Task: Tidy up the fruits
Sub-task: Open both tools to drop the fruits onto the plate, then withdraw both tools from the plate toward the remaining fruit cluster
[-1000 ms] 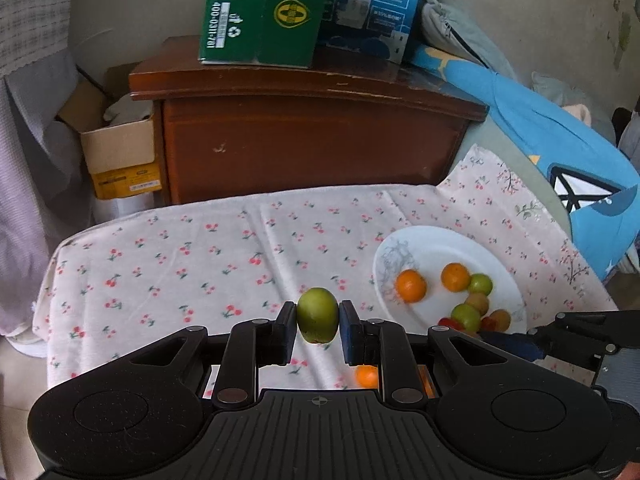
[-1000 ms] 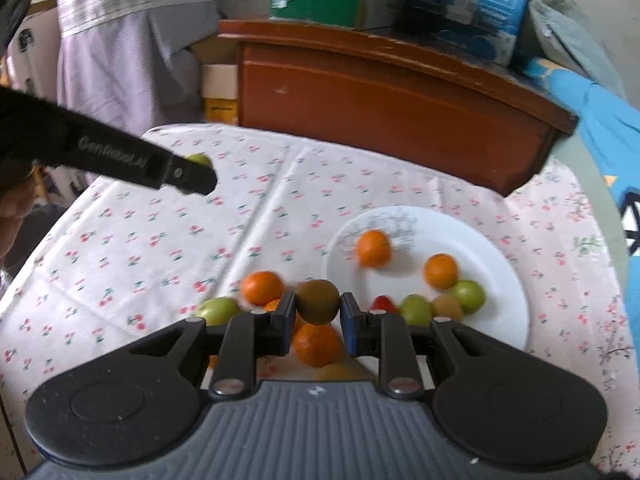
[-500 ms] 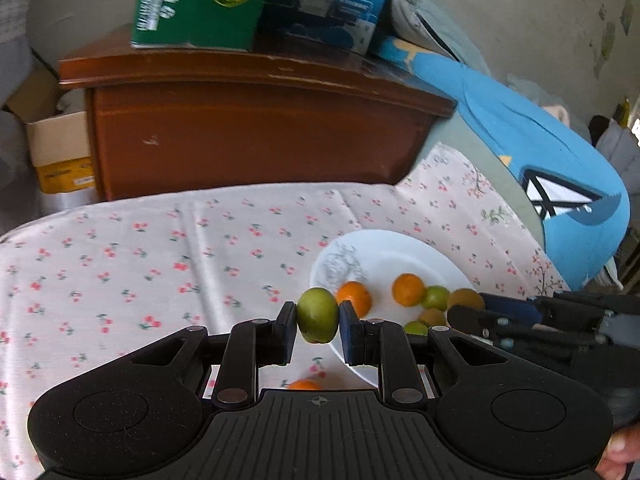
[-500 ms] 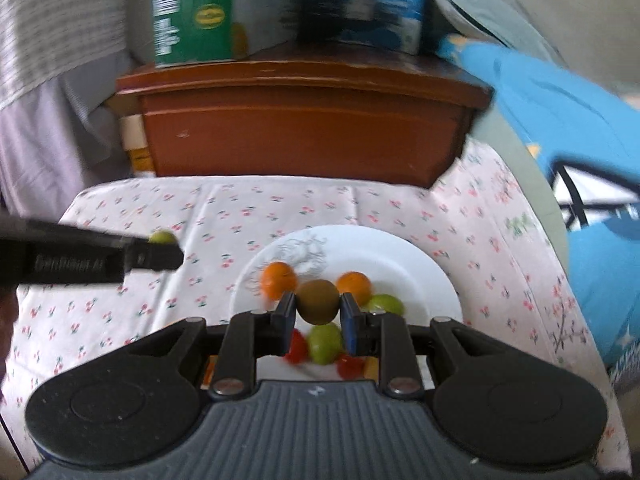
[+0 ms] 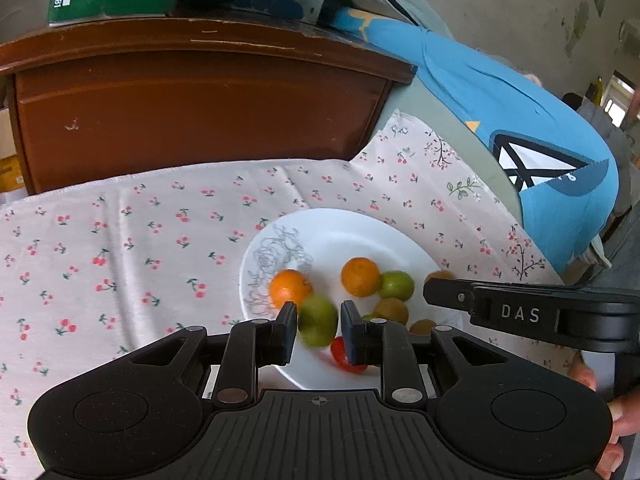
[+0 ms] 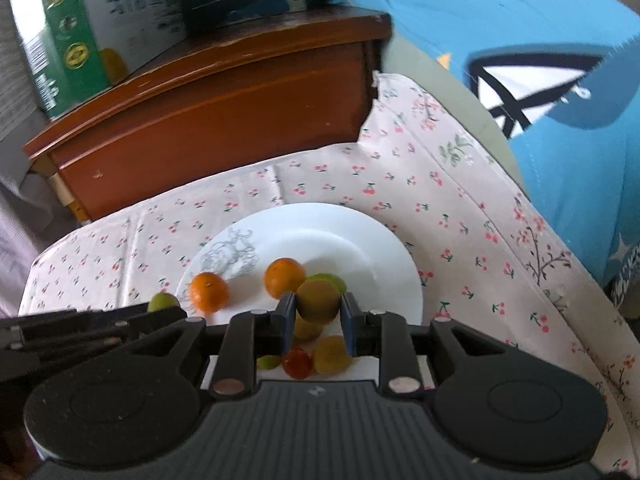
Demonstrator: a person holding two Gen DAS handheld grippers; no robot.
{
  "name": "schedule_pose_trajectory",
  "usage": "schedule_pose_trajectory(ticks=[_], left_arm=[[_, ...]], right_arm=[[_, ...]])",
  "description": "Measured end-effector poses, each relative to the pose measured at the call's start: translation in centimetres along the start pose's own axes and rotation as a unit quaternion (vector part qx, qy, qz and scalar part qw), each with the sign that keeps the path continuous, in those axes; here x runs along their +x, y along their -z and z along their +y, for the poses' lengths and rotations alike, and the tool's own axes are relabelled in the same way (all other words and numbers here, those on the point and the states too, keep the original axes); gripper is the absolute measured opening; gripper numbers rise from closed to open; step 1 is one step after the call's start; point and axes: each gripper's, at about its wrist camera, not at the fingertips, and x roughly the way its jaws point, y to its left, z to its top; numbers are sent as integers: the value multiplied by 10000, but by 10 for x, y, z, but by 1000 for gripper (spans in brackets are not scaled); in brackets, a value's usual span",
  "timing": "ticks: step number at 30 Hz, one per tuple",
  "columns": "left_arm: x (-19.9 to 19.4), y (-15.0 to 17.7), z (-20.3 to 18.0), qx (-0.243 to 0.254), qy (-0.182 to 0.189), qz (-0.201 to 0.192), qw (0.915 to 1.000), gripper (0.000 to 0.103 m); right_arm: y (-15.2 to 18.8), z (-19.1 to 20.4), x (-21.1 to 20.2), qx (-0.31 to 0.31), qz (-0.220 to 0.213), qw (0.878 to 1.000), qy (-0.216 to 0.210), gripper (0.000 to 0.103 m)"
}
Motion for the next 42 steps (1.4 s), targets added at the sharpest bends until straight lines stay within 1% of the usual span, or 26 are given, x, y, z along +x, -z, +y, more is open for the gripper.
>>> schedule_pose_trajectory(ticks=[1, 3, 4, 5, 6, 9, 13, 15, 18, 20, 22, 23, 25, 28, 31, 35, 37, 42], left_arm=[[-1, -1, -1, -12, 22, -13, 10000, 24], [-6, -3, -2, -19, 36, -93, 9999, 38], [-11, -5, -2, -14, 5, -163, 9999, 43], [-16, -6, -2, -14, -30, -215, 9998, 51], [-22, -7, -1, -34, -80, -265, 9996, 56], [-39, -10, 7, -194, -198, -339, 9990, 61], [-60, -8, 21, -312, -452, -358, 9978, 65], [-72, -3, 29, -470, -580, -402, 9964, 69], [-87, 7, 39, -737, -691, -378, 9942, 72], [-95, 14, 41, -758, -808, -352, 9932, 74], [-100, 21, 42, -780, -894, -283, 9925, 76], [-102, 24, 42, -808, -925, -254, 9921, 77], [-106, 31, 42, -869, -966, -191, 9913, 77], [-110, 44, 42, -861, -1143, -33, 9897, 77], [-113, 56, 44, -934, -1172, 106, 9887, 77], [-117, 69, 45, -979, -1298, 237, 9864, 77], [-119, 75, 46, -1042, -1349, 281, 9850, 77], [-126, 88, 50, -1168, -1466, 322, 9818, 77]], right_arm=[[0, -1, 1, 49, -33, 10000, 16, 27], [-1, -1, -1, 70, -96, 9999, 49, 27], [-2, 0, -2, 41, -113, 9999, 56, 27], [-2, 2, -3, -4, -140, 9999, 62, 27], [-3, 4, -4, -44, -170, 9998, 74, 27], [-1, 10, -10, -212, -214, 9995, 89, 32], [11, 17, -23, -403, -217, 9989, 33, 33], [19, 21, -30, -490, -260, 9985, 23, 34], [34, 23, -41, -497, -248, 9983, -183, 36], [48, 26, -50, -539, -211, 9978, -310, 38], [64, 30, -59, -612, -167, 9972, -397, 47], [72, 31, -62, -624, -138, 9971, -422, 49], [88, 33, -68, -648, -54, 9968, -461, 49], [108, 36, -75, -643, 135, 9966, -506, 50], [123, 39, -76, -676, 354, 9958, -506, 50], [134, 45, -76, -794, 509, 9943, -499, 50], [138, 46, -79, -845, 506, 9940, -483, 50], [144, 41, -87, -672, 436, 9949, -605, 50]])
